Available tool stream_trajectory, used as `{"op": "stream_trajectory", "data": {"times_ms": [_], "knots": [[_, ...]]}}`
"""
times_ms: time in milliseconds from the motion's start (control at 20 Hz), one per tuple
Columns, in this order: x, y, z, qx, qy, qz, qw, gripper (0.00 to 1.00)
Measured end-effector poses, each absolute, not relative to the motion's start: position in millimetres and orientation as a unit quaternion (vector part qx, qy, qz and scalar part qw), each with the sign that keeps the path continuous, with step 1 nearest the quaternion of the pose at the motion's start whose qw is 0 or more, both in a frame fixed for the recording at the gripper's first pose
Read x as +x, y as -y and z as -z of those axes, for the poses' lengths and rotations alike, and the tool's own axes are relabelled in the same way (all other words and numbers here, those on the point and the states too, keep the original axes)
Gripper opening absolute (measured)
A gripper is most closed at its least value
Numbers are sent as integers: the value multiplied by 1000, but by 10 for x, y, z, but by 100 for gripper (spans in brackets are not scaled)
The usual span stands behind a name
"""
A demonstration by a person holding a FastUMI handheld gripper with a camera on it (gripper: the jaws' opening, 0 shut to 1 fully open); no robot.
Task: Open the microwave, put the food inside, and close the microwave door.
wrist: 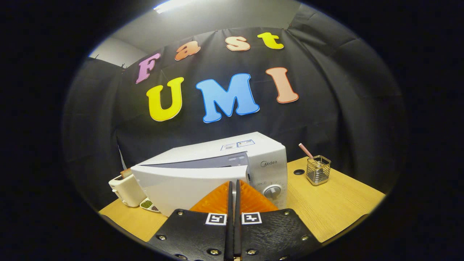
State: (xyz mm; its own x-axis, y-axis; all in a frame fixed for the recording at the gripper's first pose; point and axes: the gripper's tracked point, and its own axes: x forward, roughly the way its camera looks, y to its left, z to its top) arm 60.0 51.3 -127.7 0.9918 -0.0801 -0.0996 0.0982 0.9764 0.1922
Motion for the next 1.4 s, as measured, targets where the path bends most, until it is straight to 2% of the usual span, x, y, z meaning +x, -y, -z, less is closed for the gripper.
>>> {"op": "stream_trajectory", "data": {"times_ms": [450,1000,1200,1300,1350,1400], "knots": [[1073,-378,1269,69,-50,56,995,1],[1212,-352,1278,58,-40,52,996,3],[1089,-436,1241,80,-45,13,996,3],[954,-442,1139,90,-40,-6,995,19],[876,-406,1061,83,-34,-4,996,42],[795,-339,964,68,-30,4,997,53]]}}
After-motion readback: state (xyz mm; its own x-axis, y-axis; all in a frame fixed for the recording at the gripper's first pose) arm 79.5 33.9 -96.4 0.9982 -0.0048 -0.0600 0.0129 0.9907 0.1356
